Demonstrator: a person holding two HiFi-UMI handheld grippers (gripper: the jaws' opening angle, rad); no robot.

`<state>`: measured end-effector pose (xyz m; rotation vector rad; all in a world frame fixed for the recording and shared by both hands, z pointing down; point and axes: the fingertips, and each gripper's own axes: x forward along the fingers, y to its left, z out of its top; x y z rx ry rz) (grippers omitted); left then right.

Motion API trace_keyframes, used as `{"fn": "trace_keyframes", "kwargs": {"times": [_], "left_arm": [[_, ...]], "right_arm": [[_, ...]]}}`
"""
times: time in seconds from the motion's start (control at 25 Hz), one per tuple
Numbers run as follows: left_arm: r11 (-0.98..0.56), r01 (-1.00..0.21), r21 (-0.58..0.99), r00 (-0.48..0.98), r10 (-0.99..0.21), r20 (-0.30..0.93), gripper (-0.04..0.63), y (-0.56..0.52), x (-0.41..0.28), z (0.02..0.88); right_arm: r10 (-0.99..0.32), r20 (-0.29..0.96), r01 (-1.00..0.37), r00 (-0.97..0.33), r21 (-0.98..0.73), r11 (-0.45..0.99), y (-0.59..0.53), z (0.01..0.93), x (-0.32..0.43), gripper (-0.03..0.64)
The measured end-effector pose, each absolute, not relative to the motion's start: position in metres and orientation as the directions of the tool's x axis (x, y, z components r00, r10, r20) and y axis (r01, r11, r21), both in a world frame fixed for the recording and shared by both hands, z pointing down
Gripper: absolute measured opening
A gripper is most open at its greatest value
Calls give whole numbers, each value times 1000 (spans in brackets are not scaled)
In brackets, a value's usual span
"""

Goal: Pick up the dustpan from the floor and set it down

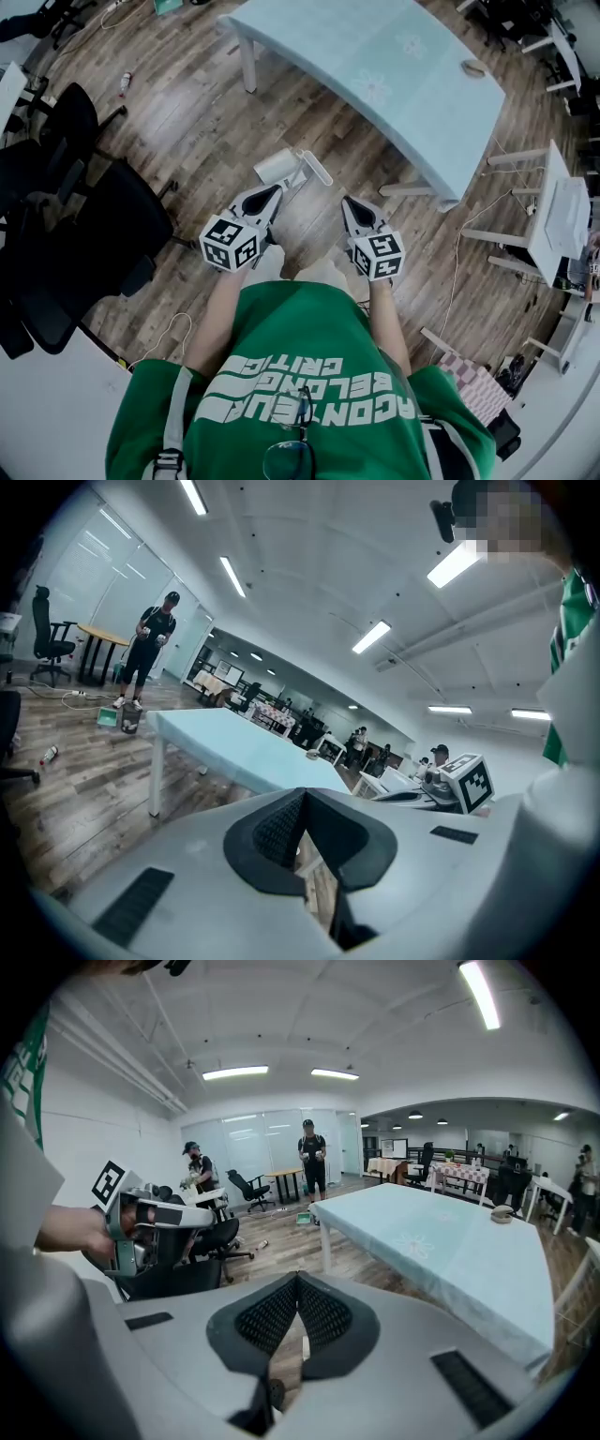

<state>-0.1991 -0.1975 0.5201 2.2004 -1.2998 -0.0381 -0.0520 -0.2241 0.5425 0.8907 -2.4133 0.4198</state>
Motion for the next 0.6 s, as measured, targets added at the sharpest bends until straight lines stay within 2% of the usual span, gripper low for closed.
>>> {"fn": "trace_keyframes", "kwargs": {"times": [0.6], "left_arm": [[-282,-808,518,459,-852,252,-6,-221,-248,530]], "right_arm": [[-439,636,-613,-635,-69,787,-254,557,-94,8]]}}
